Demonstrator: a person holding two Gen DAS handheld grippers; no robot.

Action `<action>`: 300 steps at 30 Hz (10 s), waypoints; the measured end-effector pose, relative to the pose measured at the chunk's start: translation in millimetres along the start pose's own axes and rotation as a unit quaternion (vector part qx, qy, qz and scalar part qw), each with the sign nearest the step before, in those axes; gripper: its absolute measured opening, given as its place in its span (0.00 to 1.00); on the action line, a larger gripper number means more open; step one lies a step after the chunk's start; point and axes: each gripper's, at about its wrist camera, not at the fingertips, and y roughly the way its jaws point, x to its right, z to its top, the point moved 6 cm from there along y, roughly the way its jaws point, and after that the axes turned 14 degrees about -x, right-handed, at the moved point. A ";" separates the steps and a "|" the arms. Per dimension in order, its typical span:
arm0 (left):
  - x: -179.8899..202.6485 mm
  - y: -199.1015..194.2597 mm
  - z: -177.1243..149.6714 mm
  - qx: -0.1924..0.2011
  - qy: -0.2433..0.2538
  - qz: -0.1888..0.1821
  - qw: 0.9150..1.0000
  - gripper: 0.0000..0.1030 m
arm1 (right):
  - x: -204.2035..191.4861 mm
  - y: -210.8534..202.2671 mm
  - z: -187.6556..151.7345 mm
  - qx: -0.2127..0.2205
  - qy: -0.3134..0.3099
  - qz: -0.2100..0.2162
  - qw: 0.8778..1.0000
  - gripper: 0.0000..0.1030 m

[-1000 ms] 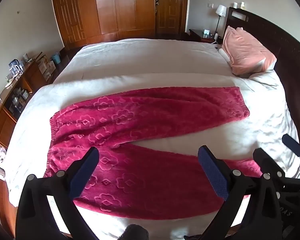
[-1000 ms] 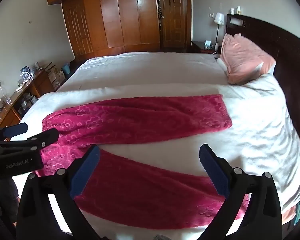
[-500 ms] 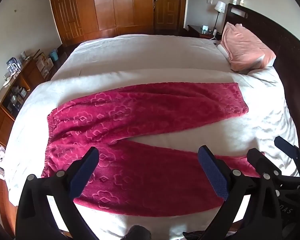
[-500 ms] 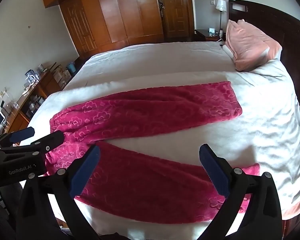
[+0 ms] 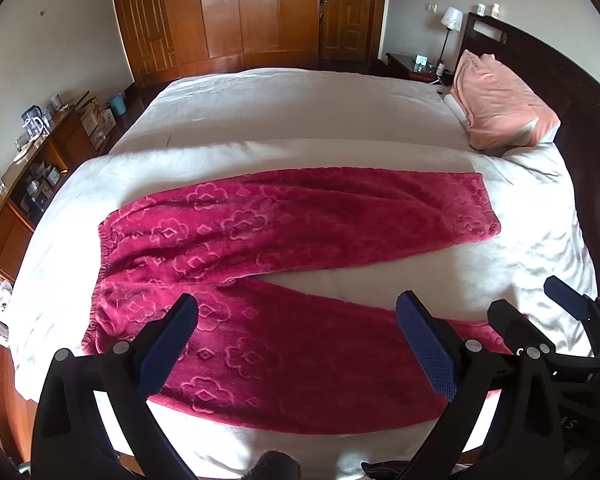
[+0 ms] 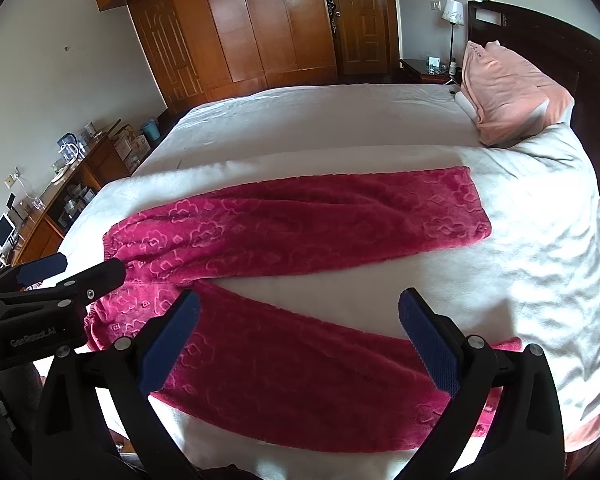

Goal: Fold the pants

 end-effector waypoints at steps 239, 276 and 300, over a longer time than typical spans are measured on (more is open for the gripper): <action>-362.7 275.3 139.4 -0.196 -0.306 -0.047 0.930 0.78 | 168.0 268.4 143.7 -0.186 0.217 -0.052 0.957 0.54; -331.9 287.6 132.4 -0.217 -0.485 -0.118 0.839 0.11 | 266.5 273.2 206.3 -0.127 0.313 -0.066 0.939 0.54; -345.9 215.0 48.2 -0.211 -0.487 -0.119 0.839 0.09 | 330.3 314.5 261.5 -0.197 0.378 -0.141 0.894 0.06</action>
